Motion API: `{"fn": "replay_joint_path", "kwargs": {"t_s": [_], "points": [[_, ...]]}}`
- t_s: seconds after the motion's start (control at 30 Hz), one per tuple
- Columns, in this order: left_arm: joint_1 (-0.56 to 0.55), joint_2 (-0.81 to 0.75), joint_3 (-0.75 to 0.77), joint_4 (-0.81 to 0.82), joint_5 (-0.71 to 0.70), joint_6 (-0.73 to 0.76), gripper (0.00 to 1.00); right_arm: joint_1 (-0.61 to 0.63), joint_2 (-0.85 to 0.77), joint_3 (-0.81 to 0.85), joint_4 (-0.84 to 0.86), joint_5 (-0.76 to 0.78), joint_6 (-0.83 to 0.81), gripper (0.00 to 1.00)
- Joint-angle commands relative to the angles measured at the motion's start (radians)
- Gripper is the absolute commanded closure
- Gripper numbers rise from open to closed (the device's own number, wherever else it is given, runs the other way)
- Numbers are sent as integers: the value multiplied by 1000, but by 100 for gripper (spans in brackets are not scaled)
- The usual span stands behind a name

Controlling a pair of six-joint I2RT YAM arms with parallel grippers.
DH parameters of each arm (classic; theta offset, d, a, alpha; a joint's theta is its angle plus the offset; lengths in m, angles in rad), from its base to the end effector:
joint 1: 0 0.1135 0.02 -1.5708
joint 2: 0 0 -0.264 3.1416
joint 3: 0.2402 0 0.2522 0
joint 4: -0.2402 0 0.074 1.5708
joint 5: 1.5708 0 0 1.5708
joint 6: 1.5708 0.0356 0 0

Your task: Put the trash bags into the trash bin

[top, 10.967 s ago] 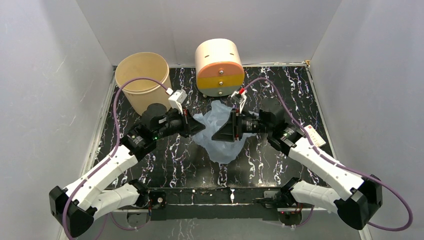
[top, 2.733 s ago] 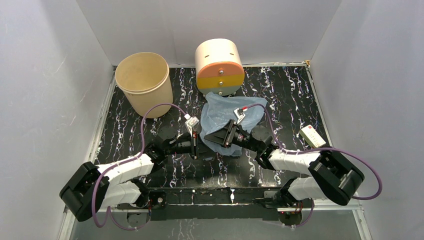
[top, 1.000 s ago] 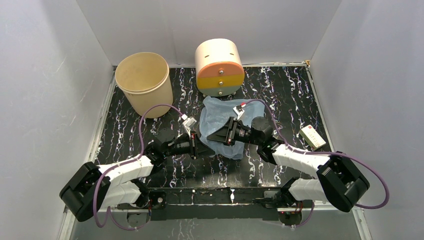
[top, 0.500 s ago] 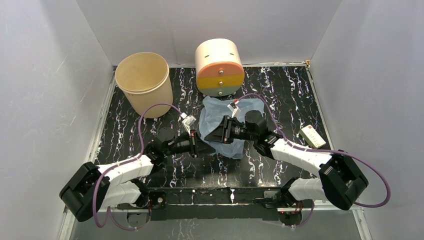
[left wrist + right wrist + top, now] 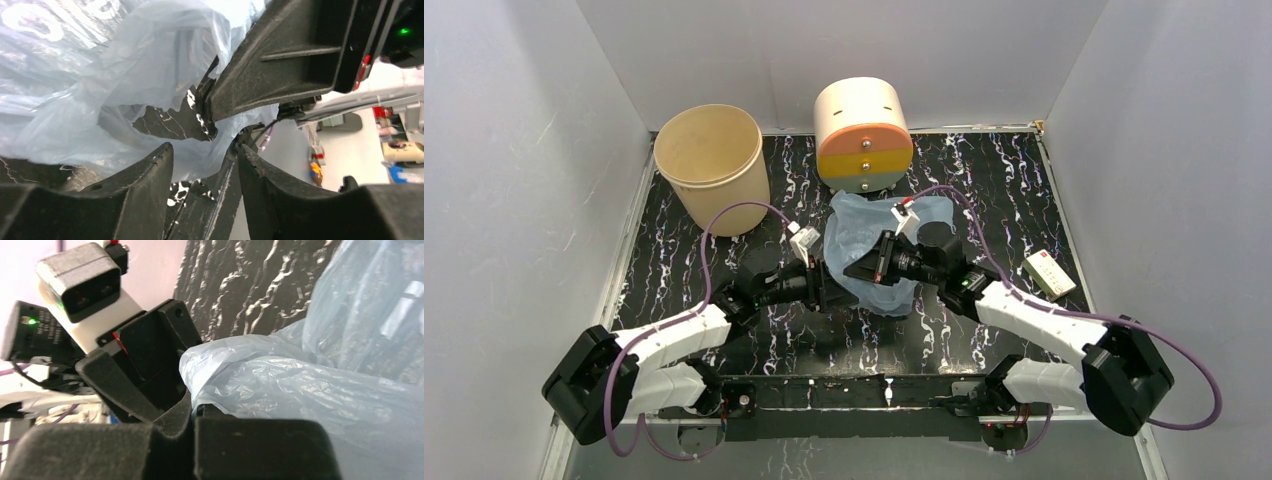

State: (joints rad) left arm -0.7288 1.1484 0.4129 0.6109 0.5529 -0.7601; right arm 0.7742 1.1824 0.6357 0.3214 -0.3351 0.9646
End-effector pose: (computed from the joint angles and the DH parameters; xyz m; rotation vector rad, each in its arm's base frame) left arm 0.1645 -0.1719 0.2215 0.4429 1.8941 -1.5221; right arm 0.1815 0.1939 0.2577 -0.0801 2.0672 1.4717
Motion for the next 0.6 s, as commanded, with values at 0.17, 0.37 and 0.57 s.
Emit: {"fn": "replay_joint_path", "kwargs": {"t_s": [0.17, 0.37, 0.57], "points": [[-1, -128, 195, -462, -234, 207, 19, -94, -171, 154, -410, 400, -295, 100], [-1, -155, 288, -712, -386, 276, 16, -155, -245, 208, -560, 608, -437, 100], [2, -150, 389, -931, -578, 337, 13, -160, -318, 385, -642, 982, -679, 100]]}}
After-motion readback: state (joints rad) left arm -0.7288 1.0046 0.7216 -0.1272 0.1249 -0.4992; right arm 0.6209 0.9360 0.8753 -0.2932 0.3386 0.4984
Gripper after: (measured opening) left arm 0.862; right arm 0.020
